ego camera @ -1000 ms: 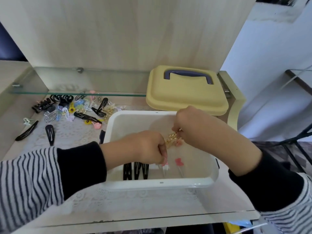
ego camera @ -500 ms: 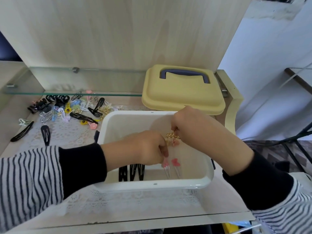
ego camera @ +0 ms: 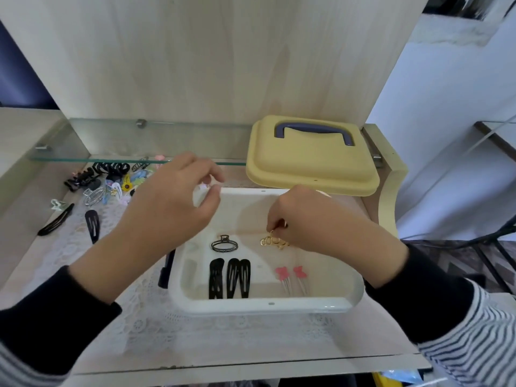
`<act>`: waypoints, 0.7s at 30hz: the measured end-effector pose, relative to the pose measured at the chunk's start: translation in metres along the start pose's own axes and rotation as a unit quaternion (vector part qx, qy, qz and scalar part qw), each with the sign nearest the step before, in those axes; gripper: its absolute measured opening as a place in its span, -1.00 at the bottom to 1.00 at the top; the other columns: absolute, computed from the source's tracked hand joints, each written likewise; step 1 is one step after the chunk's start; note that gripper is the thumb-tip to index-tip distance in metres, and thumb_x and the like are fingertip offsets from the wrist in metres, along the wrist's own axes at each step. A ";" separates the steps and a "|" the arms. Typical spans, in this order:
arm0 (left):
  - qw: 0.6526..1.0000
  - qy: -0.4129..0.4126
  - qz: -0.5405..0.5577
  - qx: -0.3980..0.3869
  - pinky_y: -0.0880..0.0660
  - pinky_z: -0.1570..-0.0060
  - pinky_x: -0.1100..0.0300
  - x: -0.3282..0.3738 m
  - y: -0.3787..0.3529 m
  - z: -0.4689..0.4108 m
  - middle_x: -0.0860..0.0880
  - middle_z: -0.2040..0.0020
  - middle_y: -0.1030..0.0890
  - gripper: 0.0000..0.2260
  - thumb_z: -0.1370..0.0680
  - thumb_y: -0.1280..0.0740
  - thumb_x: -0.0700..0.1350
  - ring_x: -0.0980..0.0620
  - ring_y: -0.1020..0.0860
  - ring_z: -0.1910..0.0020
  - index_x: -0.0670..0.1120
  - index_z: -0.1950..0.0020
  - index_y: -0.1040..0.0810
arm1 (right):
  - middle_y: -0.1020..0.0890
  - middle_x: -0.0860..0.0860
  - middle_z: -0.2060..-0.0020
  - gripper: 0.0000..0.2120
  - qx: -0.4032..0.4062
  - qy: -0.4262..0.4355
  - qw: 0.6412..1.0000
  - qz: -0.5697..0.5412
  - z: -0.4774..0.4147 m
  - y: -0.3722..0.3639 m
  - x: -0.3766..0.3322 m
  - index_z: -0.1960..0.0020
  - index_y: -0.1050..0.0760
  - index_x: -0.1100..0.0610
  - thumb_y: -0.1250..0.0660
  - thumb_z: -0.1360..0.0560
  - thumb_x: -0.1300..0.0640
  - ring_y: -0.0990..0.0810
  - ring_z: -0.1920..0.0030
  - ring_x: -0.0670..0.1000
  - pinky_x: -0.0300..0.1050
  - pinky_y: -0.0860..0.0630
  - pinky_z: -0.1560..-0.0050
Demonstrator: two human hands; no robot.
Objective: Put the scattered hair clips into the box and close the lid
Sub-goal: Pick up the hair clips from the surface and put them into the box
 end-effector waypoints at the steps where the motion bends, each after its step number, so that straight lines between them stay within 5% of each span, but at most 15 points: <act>1: 1.000 0.013 0.003 0.013 -0.45 0.06 0.17 -0.009 0.000 0.003 0.10 0.08 -0.51 -0.88 -0.51 -0.28 -0.05 0.10 -0.51 0.07 0.05 -0.02 -0.57 | -0.60 -0.13 -0.01 -0.80 0.002 0.009 1.000 -0.006 -0.004 -0.001 -0.005 -0.03 -0.61 -0.10 -0.28 -0.52 0.13 -0.58 0.04 -0.03 -0.23 -0.44 0.30; 4: 0.997 0.058 0.059 0.003 -0.38 -0.10 0.28 -0.024 -0.007 0.008 0.12 0.01 -0.53 -0.85 -0.56 -0.25 -0.06 0.16 -0.51 0.00 0.03 -0.07 -0.57 | -0.61 -0.07 0.01 -0.80 -0.007 0.032 0.999 -0.010 -0.017 -0.011 -0.014 -0.03 -0.63 -0.04 -0.30 -0.51 0.17 -0.60 0.02 0.02 -0.22 -0.41 0.20; 7: 0.984 0.113 0.127 -0.045 -0.41 0.07 0.39 -0.030 -0.012 0.013 0.17 0.05 -0.58 -0.84 -0.62 -0.19 -0.09 0.27 -0.52 0.09 0.08 -0.06 -0.56 | -0.62 -0.03 0.03 -0.80 -0.004 0.056 0.998 -0.001 -0.030 -0.023 -0.021 0.01 -0.64 0.01 -0.31 -0.47 0.23 -0.61 0.04 0.06 -0.11 -0.54 0.10; 11: 0.975 0.133 0.151 -0.095 -0.48 0.22 0.06 -0.030 -0.017 0.019 0.02 0.24 -0.61 -0.75 -0.65 -0.09 -0.03 0.04 -0.55 0.26 0.05 -0.03 -0.57 | -0.60 0.02 0.05 -0.83 -0.004 0.074 0.996 0.048 -0.037 -0.034 -0.027 0.03 -0.59 0.06 -0.28 -0.48 0.27 -0.59 0.04 0.08 -0.14 -0.49 0.11; 21: 0.966 0.133 0.193 -0.107 -0.47 0.16 -0.10 -0.033 -0.020 0.020 -0.11 0.24 -0.59 -0.73 -0.66 -0.06 0.01 -0.11 -0.54 0.21 0.04 0.04 -0.54 | -0.59 0.03 -0.03 -0.76 -0.015 0.046 0.998 0.041 -0.039 -0.034 -0.028 -0.12 -0.57 0.06 -0.22 -0.53 0.24 -0.58 -0.01 0.08 -0.10 -0.52 0.02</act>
Point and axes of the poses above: each hand's wrist, its own z-axis away from the middle knuckle, its own y-axis out of the back of the hand, x = y × z, the point moved 3 cm from there along -z, towards the middle knuckle
